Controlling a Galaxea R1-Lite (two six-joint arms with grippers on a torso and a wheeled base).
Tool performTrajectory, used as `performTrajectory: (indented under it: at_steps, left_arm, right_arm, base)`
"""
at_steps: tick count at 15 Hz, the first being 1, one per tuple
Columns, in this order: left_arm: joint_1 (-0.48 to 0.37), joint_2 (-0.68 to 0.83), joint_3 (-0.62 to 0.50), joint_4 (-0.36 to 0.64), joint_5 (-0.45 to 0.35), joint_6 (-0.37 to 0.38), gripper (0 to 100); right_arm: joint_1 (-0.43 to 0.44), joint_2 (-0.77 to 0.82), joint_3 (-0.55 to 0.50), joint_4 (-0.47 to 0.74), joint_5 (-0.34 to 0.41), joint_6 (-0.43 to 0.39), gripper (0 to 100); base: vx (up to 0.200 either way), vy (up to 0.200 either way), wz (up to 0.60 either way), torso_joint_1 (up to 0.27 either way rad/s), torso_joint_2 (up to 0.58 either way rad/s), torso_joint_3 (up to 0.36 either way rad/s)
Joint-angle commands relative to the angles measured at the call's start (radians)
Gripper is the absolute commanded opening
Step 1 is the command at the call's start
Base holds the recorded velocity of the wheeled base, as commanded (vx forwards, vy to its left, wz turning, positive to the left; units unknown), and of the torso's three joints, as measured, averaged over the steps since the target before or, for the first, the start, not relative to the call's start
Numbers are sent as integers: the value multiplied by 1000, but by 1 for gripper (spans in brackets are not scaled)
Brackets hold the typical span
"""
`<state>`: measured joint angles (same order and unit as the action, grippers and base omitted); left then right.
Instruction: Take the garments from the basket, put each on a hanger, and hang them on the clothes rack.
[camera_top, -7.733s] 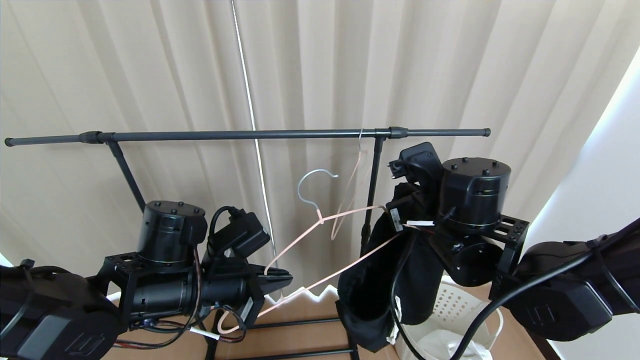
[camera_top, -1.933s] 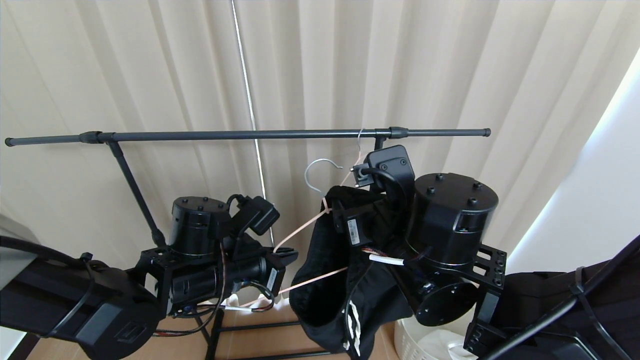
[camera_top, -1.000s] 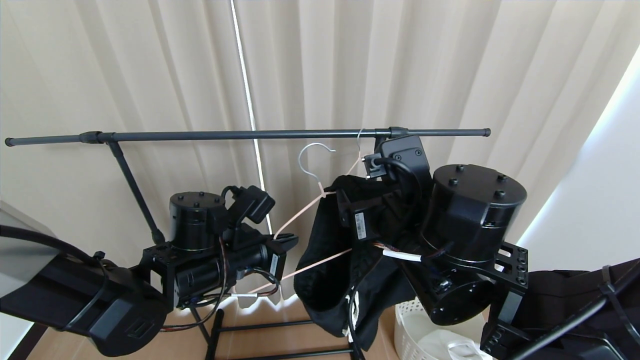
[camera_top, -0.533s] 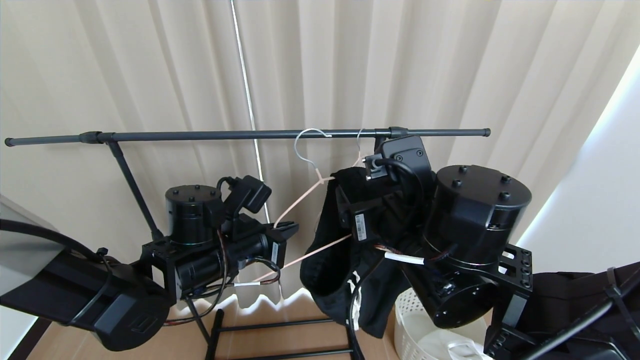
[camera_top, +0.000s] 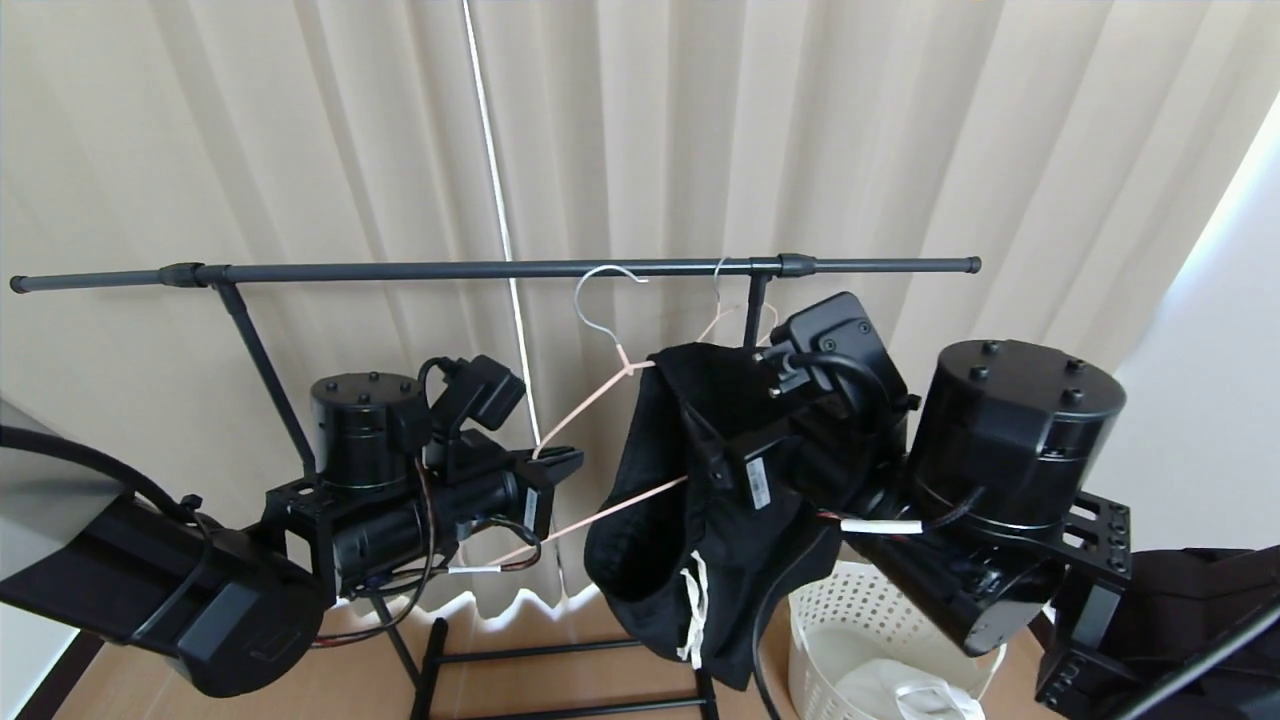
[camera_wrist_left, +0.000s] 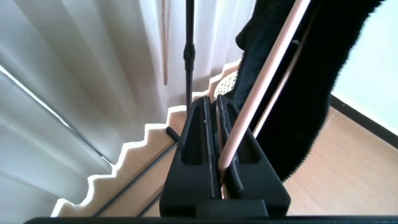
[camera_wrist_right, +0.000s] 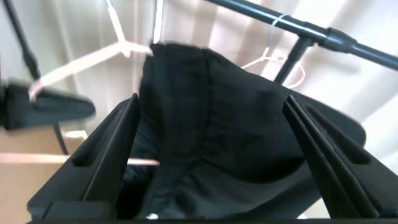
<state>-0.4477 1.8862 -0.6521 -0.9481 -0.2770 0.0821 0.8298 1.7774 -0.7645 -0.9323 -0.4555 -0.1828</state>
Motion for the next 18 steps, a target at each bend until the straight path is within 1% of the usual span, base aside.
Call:
performTrajectory:
  at_steps: [1, 2, 3, 4, 5, 6, 7, 8, 9, 10, 12, 14, 16, 18]
  left_arm:
    - [33, 7, 8, 0, -37, 22, 0]
    - [53, 13, 9, 2, -57, 73, 0]
    - [72, 30, 8, 0, -79, 136, 0]
    - [83, 45, 5, 2, -113, 209, 0]
    - [84, 50, 5, 2, -133, 246, 0]
    - [84, 54, 5, 0, -145, 263, 0]
    - [84, 56, 6, 0, -160, 272, 0]
    - [84, 59, 6, 0, -171, 272, 0]
    - [86, 64, 8, -9, -189, 274, 0]
    - [86, 67, 8, -24, -211, 274, 0]
    - [84, 77, 8, -46, -248, 288, 0]
    - [84, 90, 6, -47, -286, 340, 0]
    - [84, 91, 8, -47, -306, 366, 0]
    - [76, 99, -4, -49, -312, 370, 0]
  right_arm:
    - [-84, -79, 59, 0, 90, -26, 100]
    - [-127, -101, 82, 7, 176, -40, 100]
    - [-175, -116, 97, 26, 287, -83, 100]
    - [-235, -128, 93, 79, 390, -156, 100]
    - [-265, -147, 76, 156, 440, -187, 100]
    - [-274, -167, 54, 233, 480, -195, 100]
    - [-296, -220, -10, 437, 594, -198, 100]
    - [-304, -248, -65, 578, 666, -198, 100]
    - [-304, -257, -124, 684, 701, -198, 100]
    - [-304, -248, -164, 734, 718, -198, 100]
    - [-302, -204, -194, 747, 727, -198, 100]
    - [-299, -176, -202, 753, 744, -218, 100]
    - [-299, -165, -205, 754, 752, -231, 100]
    - [-297, -147, -216, 808, 776, -257, 100]
  base:
    - [0, 0, 0, 0, 0, 0]
    - [0, 0, 0, 0, 0, 0]
    - [0, 0, 0, 0, 0, 0]
    - [0, 0, 0, 0, 0, 0]
    - [0, 0, 0, 0, 0, 0]
    - [0, 0, 0, 0, 0, 0]
    - [0, 0, 0, 0, 0, 0]
    - [0, 0, 0, 0, 0, 0]
    - [0, 0, 0, 0, 0, 0]
    - [0, 0, 0, 0, 0, 0]
    - [0, 0, 0, 0, 0, 0]
    - [0, 0, 0, 0, 0, 0]
    - [0, 0, 0, 0, 0, 0]
    - [0, 0, 0, 0, 0, 0]
